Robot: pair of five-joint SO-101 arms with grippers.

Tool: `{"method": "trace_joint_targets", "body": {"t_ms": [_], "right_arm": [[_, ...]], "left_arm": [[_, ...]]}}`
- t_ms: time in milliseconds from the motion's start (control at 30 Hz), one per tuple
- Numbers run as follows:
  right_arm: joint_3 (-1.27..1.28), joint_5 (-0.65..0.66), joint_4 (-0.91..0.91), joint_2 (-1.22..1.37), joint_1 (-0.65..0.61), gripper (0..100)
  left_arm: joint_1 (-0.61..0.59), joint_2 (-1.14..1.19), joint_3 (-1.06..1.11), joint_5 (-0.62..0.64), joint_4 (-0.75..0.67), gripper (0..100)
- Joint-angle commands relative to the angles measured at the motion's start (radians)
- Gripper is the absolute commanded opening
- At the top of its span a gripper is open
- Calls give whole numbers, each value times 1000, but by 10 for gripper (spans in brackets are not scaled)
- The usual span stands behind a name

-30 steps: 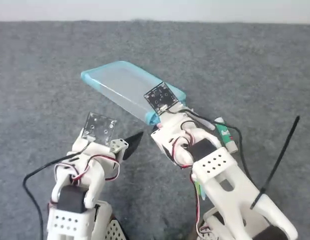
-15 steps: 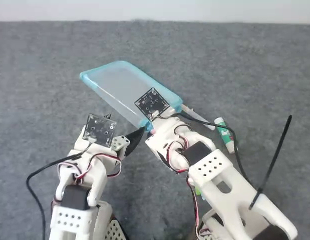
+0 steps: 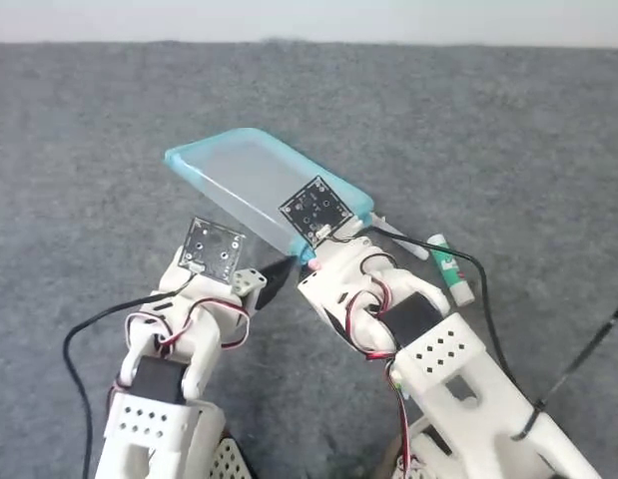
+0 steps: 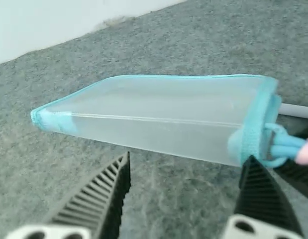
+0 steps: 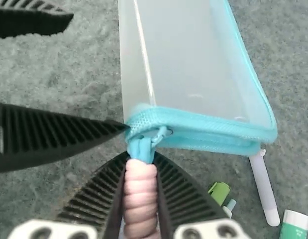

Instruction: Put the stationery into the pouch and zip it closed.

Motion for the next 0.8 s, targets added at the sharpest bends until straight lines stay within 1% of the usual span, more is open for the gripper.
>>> {"method": "trace_joint_targets", "body": {"t_ms": [0,133,233,367,533,633,767], "right_arm": [[-28,17,7,-21,-10,6],[-31,37,2,25,-10,6],[-31,37,-4,35,-16,6],[-31,37,2,35,-56,6],[-31,40,16,8,-59,6],[-31,44,58,-38,-58,6],[-29,44,91,-90,2,6]], "left_arm": [[26,14,-30,18,-8,337],[32,14,-56,20,32,337],[32,14,-56,21,29,337],[29,14,-56,21,28,337],[18,15,-5,15,-58,334],[-32,15,1,15,-83,334],[-95,23,8,18,-127,334]]}}
